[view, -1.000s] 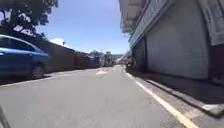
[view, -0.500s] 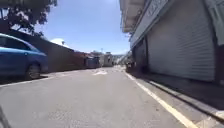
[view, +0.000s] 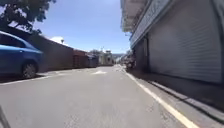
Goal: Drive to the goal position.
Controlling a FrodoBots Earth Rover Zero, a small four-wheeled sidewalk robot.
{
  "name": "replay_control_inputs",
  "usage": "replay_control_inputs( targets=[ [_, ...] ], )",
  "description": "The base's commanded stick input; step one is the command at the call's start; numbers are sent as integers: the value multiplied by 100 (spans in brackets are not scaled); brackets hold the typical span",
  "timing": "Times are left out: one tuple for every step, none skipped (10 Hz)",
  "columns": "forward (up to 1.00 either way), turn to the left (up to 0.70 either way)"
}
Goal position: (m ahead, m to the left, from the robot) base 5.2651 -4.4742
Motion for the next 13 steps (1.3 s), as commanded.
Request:
replay_control_inputs(
  targets=[
    [45,0],
    [45,0],
    [45,-16],
    [45,-27],
    [45,-27],
    [45,-27],
    [45,-9],
    [45,0],
    [45,0],
    [45,0],
    [45,0],
    [45,0],
    [45,0]
  ],
)
